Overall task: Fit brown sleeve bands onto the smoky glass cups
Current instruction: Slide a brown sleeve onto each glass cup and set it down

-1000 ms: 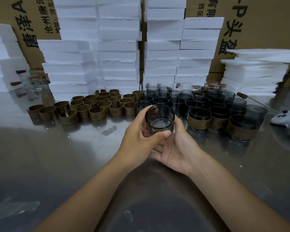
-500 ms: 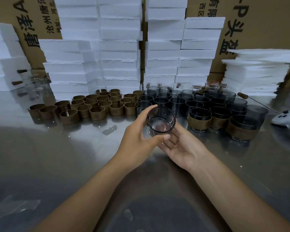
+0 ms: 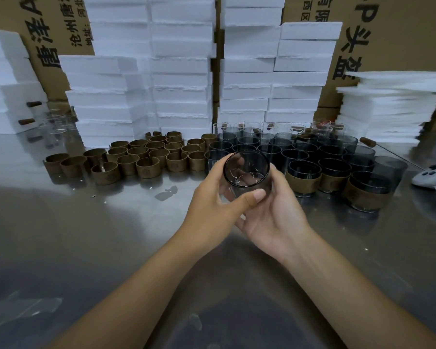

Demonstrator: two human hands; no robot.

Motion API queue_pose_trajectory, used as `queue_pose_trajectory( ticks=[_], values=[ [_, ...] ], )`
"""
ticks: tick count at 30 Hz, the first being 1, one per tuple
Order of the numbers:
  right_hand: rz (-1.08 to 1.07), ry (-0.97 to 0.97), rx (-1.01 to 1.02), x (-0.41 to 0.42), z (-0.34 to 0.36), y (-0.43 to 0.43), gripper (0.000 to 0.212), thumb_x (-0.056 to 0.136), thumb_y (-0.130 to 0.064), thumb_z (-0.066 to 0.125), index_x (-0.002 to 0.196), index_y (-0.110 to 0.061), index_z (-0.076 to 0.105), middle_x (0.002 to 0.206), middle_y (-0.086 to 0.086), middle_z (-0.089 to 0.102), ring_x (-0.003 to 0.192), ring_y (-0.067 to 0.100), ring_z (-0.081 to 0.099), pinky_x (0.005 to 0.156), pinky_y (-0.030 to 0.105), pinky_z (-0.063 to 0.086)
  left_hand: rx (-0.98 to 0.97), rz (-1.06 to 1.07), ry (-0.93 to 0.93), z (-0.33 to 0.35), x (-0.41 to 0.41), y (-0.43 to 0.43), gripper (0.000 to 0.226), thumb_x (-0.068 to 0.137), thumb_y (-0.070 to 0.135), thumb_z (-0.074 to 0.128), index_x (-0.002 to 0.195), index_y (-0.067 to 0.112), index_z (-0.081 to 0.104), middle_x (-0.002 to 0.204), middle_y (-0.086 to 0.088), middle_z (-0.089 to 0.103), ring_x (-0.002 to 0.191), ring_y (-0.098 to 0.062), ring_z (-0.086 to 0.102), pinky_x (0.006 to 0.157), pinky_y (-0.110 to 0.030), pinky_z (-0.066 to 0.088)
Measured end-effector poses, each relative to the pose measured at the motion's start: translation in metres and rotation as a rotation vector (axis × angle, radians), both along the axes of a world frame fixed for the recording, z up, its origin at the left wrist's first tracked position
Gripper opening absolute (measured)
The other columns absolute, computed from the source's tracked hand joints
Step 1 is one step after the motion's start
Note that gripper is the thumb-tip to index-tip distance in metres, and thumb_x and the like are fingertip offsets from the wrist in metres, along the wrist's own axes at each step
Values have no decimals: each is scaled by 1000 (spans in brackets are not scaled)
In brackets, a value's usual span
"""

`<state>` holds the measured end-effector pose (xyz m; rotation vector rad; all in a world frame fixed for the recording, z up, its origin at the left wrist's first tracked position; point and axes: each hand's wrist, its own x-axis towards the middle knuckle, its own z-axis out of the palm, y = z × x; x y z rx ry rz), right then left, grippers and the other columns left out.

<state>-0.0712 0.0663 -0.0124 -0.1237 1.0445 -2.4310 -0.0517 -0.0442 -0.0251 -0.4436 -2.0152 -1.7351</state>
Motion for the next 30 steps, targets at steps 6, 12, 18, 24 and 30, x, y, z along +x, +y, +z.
queue_pose_trajectory(
  ticks=[6, 12, 18, 24, 30],
  values=[
    [113, -9, 88, 0, -1, 1, 67, 91, -68, 30, 121, -20, 65, 115, 6, 70, 108, 19, 66, 82, 37, 56, -10, -2, 8, 0, 1, -2, 56, 79, 6, 74, 118, 38, 53, 111, 27, 65, 105, 6, 61, 82, -9, 44],
    [76, -130, 167, -1, -3, 1, 75, 89, -65, 41, 113, 1, 64, 103, 19, 72, 82, 26, 73, 64, 36, 61, -57, 21, -1, -3, -2, -9, 58, 77, 4, 76, 126, 27, 53, 113, 21, 65, 111, 6, 57, 85, -8, 43],
    [-86, -146, 220, -2, -2, 5, 50, 91, -48, 55, 101, 0, 67, 78, 13, 73, 64, 22, 73, 52, 31, 59, -168, 66, 21, -4, -3, -13, 66, 76, 12, 78, 133, 25, 48, 123, 17, 62, 119, 6, 51, 96, -6, 35],
    [-141, -93, 203, -2, 0, 4, 35, 94, -41, 56, 102, -9, 68, 84, 6, 76, 73, 13, 72, 74, 28, 57, -168, 74, 20, -2, -1, -10, 65, 76, 10, 78, 132, 27, 50, 121, 18, 62, 118, 6, 52, 95, -7, 36],
    [-166, -98, 241, 2, 2, -1, 39, 95, -42, 53, 114, -11, 67, 99, 9, 74, 88, 19, 70, 89, 36, 51, -106, 70, -29, 2, 0, -9, 51, 75, 15, 80, 119, 28, 58, 110, 16, 68, 110, 3, 59, 95, -14, 42]
  ],
)
